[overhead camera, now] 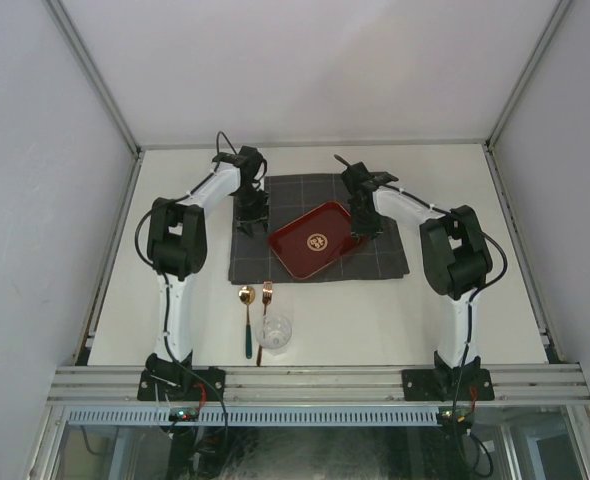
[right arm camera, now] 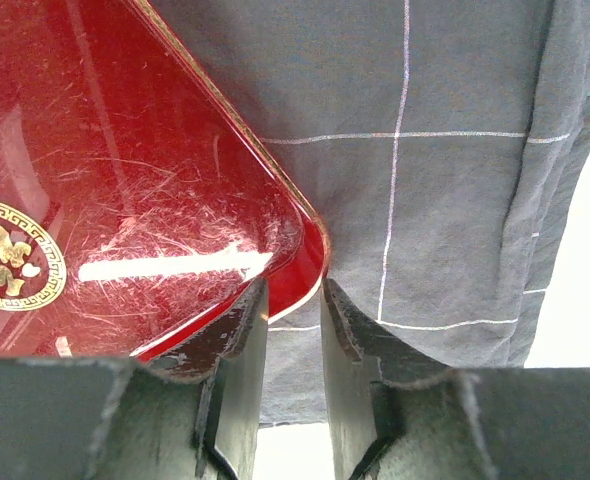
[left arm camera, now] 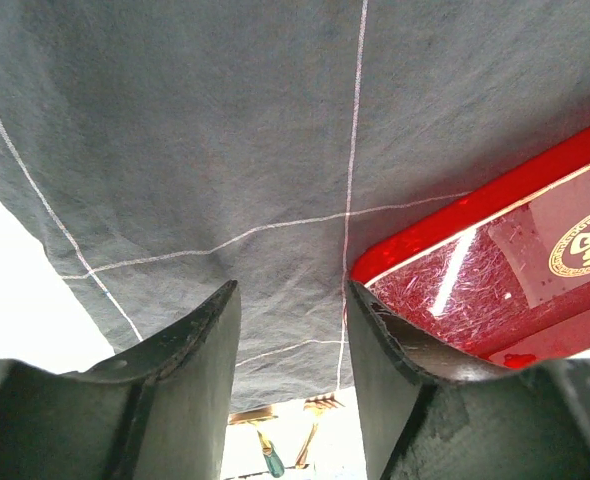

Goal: Set the dinner table for one person
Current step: Adjust the plate at the center of the board.

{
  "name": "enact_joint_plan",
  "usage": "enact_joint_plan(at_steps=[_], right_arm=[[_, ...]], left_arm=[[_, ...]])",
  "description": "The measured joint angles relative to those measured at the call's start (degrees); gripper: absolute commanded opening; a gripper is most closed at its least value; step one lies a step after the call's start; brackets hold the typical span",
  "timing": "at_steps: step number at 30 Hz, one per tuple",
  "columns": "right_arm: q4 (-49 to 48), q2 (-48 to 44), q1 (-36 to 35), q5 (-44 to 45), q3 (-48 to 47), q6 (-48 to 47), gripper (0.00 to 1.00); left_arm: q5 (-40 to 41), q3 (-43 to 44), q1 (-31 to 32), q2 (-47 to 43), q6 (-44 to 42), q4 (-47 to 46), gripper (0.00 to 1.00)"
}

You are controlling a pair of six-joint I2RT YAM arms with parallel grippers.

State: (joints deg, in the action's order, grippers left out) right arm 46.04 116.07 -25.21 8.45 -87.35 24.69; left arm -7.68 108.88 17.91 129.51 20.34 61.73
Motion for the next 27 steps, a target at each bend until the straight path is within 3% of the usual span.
enact_joint_plan(at_steps=[18,27], right_arm=[[-0.31,2.4,0.42,-0.22,-0.98,0.22,0.24],[-0.31,2.4,0.44,-0.22,-1.01,0.22,0.24]], left_arm=[[0.11,-1.75,0.07,-0.22,0.02,-1.31,0.46],[1.57,-5.33,0.28,-4.85,0.09,-2.93,0.47]])
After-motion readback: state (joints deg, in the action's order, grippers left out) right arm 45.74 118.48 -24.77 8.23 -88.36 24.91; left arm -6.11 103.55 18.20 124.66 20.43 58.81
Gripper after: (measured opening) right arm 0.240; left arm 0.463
